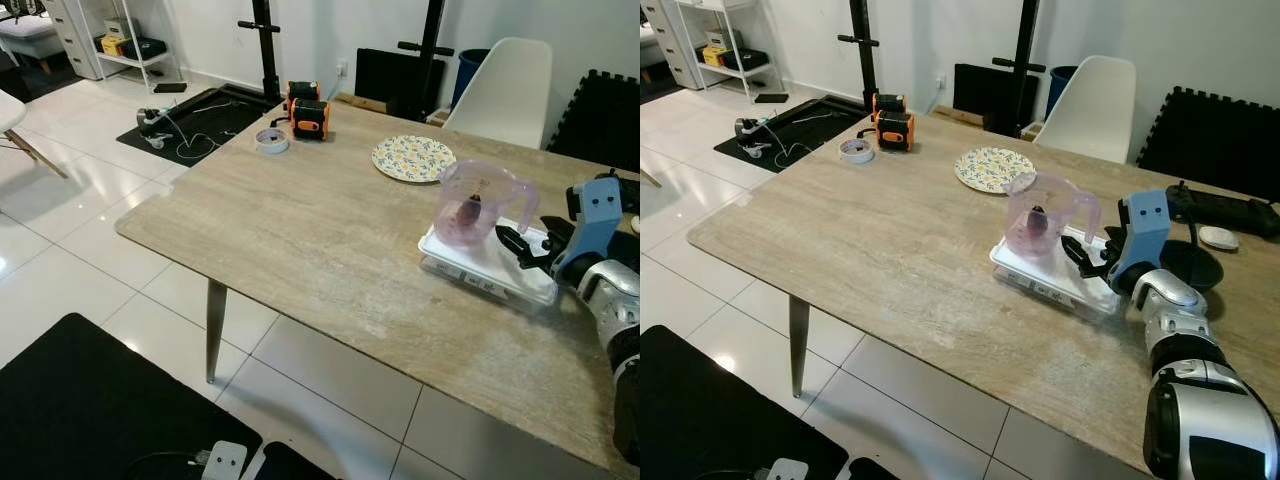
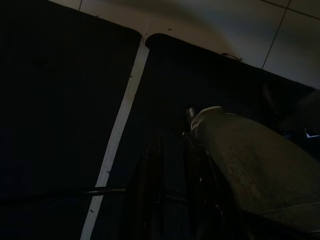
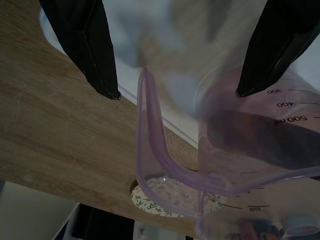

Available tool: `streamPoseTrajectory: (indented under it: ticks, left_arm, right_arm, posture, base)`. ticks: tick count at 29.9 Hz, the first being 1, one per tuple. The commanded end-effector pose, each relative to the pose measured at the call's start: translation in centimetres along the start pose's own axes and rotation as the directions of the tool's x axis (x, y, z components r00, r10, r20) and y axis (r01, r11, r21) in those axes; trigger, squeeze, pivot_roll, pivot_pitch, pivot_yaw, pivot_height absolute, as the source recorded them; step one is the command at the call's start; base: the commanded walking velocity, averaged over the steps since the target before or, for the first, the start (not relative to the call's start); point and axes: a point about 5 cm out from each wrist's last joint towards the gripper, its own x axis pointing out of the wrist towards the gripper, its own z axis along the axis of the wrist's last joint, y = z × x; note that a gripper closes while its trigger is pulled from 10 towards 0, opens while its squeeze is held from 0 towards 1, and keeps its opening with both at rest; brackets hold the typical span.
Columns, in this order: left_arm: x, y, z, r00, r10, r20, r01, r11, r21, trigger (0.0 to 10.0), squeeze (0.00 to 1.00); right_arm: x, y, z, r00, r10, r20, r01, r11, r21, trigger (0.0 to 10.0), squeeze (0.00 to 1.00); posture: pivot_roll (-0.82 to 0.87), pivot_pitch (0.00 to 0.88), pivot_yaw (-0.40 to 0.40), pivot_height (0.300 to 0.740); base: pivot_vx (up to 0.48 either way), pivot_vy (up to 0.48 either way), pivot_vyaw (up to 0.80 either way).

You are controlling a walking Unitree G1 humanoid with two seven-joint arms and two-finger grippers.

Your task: Restocking fridge

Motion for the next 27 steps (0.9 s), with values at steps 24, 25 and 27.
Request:
streamPoseTrajectory:
  ticks: [24, 25, 27]
  left_arm:
    - [-1.39, -0.51, -5.00, 0.979, -0.029, -0.200, 0.037, 0.999, 0.038, 10.0, 0.00]
    - [-1.39, -0.61, -5.04, 0.979, -0.030, -0.200, 0.039, 0.999, 0.037, 10.0, 0.00]
    - [-1.40, -0.69, -5.09, 0.979, -0.032, -0.201, 0.040, 0.999, 0.036, 10.0, 0.00]
  right_arm:
    - [1.09, 0.19, 1.20, 0.983, -0.183, -0.006, 0.182, 0.980, -0.080, 10.0, 0.00]
    - [1.21, 0.45, 1.03, 0.982, -0.187, -0.007, 0.186, 0.980, -0.068, 10.0, 0.00]
    - [1.36, 0.77, 0.87, 0.982, -0.188, -0.009, 0.187, 0.981, -0.055, 10.0, 0.00]
  posture:
    - [-0.04, 0.104, -0.023, 0.740]
    - [-0.04, 0.107, -0.023, 0.740]
    - [-0.04, 0.107, -0.023, 0.740]
  base:
    - [0.000, 0.000, 0.00]
    - [0.000, 0.000, 0.00]
    - [0.000, 0.000, 0.00]
